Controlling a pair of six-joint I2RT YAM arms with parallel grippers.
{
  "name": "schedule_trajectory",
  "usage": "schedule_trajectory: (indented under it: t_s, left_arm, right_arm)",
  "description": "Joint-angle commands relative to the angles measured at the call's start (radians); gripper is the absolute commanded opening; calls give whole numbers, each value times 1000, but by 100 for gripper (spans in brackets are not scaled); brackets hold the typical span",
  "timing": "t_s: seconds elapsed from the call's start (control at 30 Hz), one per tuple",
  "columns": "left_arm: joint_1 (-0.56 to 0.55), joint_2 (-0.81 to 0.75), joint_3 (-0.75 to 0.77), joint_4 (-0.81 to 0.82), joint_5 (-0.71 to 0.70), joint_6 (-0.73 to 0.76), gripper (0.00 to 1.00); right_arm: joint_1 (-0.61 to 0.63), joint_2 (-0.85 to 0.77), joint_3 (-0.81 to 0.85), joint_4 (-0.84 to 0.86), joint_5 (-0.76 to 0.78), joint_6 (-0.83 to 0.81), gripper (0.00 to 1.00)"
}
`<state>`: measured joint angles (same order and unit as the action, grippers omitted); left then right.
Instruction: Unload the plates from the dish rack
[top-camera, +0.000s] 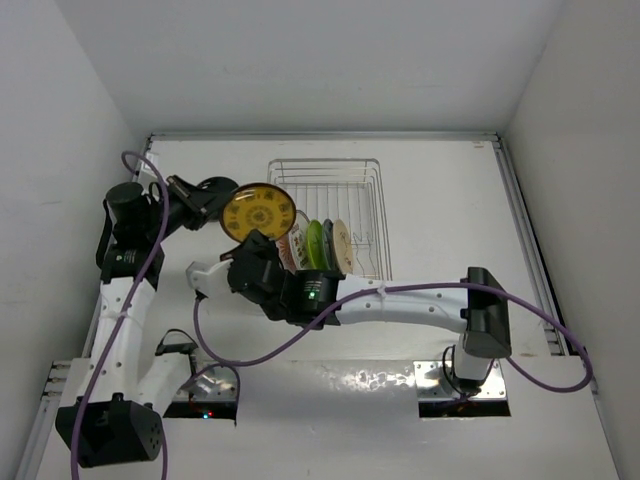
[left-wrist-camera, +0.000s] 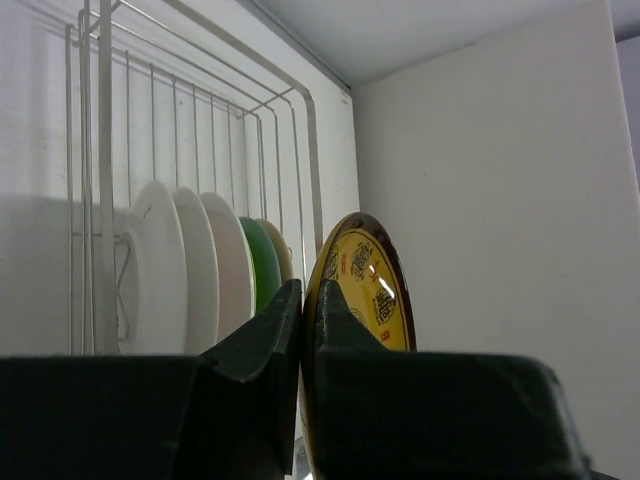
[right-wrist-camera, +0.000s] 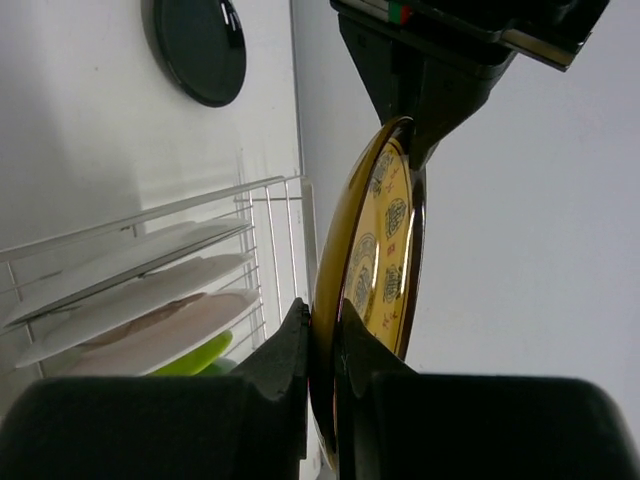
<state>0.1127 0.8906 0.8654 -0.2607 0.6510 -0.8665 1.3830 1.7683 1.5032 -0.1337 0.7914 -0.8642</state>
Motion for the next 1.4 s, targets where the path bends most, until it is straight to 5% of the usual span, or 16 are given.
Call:
schedule_trajectory:
  t_s: [0.0,0.07,0.1,0.13,0.37,0.57,0.9,1.37]
  left_arm:
    - [-16,-24,4,31,33,-16,0]
    - [-16,-33,-2,44,-20,-31,0]
    - [-15,-35,-9,51,-42,-38,0]
    - [-15,-33,-9,52,-68,-45,0]
    - [-4,51,56,12,-492,-60,0]
    - [8,290,121,82,-754,-63,0]
    - [18,643,264,218,-929,14,0]
    - [33,778,254,159,-976,0,6]
  right_arm:
    - [-4,16,68,117,-12,-26,15]
    - [-15,7,65,118,-12,23,43]
    - [-21,-3,52,118,-12,48,85]
    - [-35,-13,46,117,-15,109,99]
    - [-183,-222,20,-81,-148,603,99]
    - [-274,-473,-96,-190,-193,902,99]
    - [-280,-665,-247,-302,-170,981,99]
    - [-320,-609,-299,-299,-193,1053,99]
